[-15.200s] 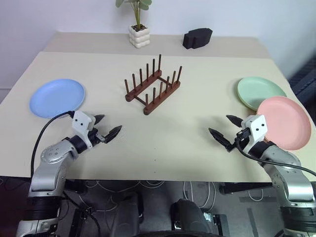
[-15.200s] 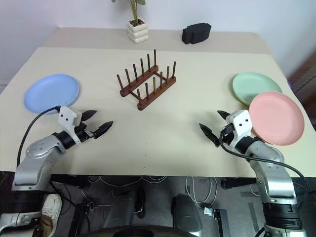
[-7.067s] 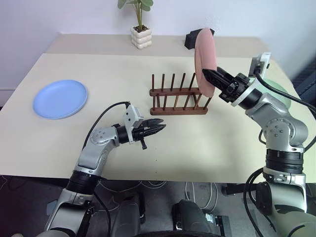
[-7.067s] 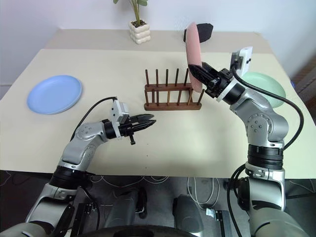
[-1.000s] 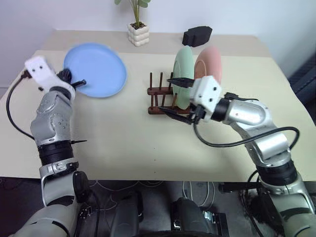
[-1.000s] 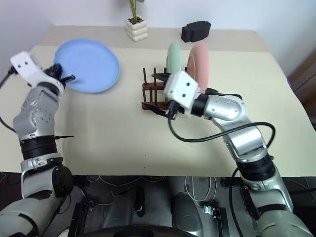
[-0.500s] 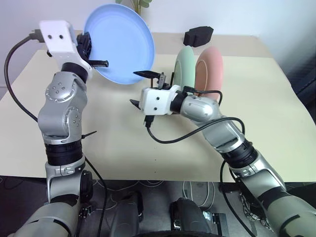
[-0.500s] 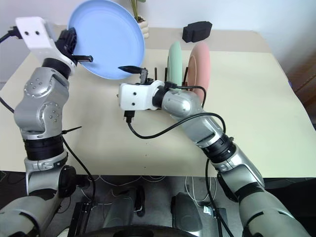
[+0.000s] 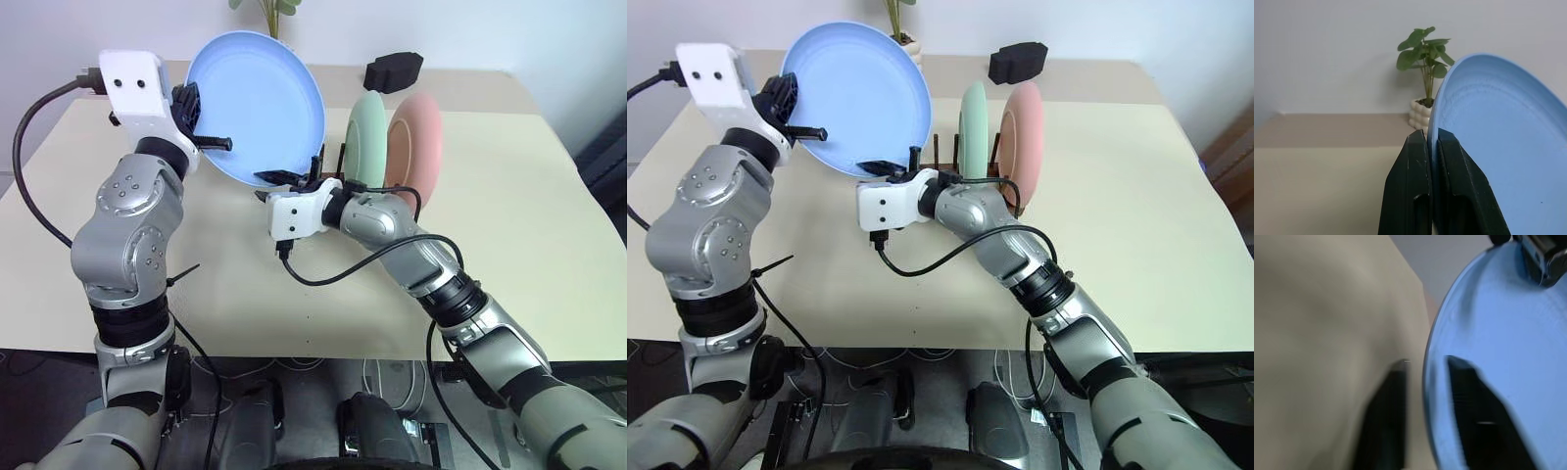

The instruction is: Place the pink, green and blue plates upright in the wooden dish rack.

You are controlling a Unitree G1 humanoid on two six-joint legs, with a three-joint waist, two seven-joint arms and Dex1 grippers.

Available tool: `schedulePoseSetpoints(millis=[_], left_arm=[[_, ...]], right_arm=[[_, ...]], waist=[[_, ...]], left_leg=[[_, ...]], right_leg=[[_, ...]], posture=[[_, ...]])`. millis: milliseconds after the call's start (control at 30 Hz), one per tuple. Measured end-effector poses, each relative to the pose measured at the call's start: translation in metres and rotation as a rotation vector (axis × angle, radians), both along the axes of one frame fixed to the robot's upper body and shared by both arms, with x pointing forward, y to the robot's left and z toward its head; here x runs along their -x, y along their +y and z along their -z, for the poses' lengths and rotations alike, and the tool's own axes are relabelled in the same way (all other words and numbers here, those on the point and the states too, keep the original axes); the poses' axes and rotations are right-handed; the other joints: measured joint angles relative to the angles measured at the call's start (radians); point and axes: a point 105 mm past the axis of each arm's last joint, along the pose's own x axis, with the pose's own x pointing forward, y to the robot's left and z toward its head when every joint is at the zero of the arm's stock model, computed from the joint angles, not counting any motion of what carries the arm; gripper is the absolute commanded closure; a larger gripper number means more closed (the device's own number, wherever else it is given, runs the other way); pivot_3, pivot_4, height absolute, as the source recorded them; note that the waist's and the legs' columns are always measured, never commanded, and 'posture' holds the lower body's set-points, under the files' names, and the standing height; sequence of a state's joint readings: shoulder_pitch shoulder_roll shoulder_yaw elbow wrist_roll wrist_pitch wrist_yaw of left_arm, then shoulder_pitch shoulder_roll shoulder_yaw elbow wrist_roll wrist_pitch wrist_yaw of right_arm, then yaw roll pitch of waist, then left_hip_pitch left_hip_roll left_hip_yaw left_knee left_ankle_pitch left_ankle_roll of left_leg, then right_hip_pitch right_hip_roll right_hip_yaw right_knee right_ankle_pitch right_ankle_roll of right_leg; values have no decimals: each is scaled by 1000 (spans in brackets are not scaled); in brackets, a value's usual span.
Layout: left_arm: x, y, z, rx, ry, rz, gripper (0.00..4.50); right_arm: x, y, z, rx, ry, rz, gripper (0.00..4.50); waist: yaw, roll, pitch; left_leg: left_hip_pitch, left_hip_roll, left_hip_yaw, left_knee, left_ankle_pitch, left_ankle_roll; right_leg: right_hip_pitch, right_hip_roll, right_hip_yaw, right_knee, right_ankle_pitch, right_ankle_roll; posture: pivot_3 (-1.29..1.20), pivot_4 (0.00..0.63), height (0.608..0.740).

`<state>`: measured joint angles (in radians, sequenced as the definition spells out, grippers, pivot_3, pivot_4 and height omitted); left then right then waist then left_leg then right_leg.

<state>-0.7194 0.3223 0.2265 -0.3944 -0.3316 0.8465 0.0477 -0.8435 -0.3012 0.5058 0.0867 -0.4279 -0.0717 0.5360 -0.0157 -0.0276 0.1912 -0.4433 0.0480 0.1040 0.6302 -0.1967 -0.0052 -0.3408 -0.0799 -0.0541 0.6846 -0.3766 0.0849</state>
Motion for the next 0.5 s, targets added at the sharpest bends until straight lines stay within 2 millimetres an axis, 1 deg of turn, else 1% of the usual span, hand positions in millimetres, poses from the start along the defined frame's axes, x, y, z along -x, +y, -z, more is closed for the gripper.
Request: schedulePoseSetpoints(millis=[233, 367, 400, 433, 500], left_arm=[[0, 2, 0, 36, 0, 21, 4500], [-2, 6, 4, 137, 9, 54, 4500], [-2, 7, 4, 180, 11, 70, 3781], [-2, 7, 3, 212, 2, 84, 3427], [1, 10, -8, 261, -49, 111, 2444]], right_arm=[[0, 0, -1, 10, -22, 3, 4426], [0, -1, 0, 15, -34, 8, 4426], [0, -2, -1, 16, -40, 10, 4500], [0, -2, 0, 19, -42, 13, 4500], [-1, -2, 1, 23, -51, 19, 4500]], waist=[[0, 0, 0], [0, 0, 0], [0, 0, 0], [0, 0, 0], [0, 0, 0]], left_leg=[[0, 0, 0, 0, 0, 0], [0, 0, 0, 0, 0, 0], [0, 0, 0, 0, 0, 0], [0, 0, 0, 0, 0, 0], [0, 0, 0, 0, 0, 0]], right_leg=[[0, 0, 0, 0, 0, 0], [0, 0, 0, 0, 0, 0], [0, 0, 0, 0, 0, 0], [0, 0, 0, 0, 0, 0], [0, 0, 0, 0, 0, 0]], posture=[[0, 150, 732], [0, 150, 732], [0, 150, 732], [0, 150, 732], [0, 150, 732]])
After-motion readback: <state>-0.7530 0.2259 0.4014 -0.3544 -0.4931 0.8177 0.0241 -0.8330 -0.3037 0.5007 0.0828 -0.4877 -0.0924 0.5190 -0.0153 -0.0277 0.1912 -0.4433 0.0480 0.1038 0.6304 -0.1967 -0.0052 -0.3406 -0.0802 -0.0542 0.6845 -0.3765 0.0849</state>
